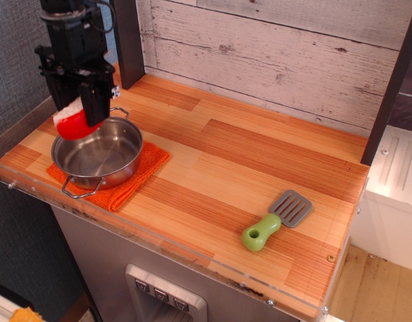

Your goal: Place the sushi inside the pot

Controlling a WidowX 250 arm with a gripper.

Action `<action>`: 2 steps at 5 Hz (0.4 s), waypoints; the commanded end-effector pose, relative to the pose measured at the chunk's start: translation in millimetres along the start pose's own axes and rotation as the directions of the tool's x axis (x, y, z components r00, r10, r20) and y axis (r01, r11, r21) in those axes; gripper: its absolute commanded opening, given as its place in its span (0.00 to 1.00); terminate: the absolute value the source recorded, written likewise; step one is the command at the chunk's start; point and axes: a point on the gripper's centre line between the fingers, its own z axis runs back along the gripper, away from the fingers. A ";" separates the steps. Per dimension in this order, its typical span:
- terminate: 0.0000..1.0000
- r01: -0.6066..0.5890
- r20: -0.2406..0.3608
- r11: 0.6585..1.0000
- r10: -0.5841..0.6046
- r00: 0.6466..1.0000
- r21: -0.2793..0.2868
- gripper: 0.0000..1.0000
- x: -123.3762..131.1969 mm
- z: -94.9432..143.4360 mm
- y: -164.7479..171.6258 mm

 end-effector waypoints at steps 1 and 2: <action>0.00 0.056 0.042 0.997 -0.058 0.997 0.052 1.00 -4.7 18.6 -5.2; 0.00 0.063 0.059 0.997 -0.066 0.996 0.048 1.00 -2.2 20.4 -8.3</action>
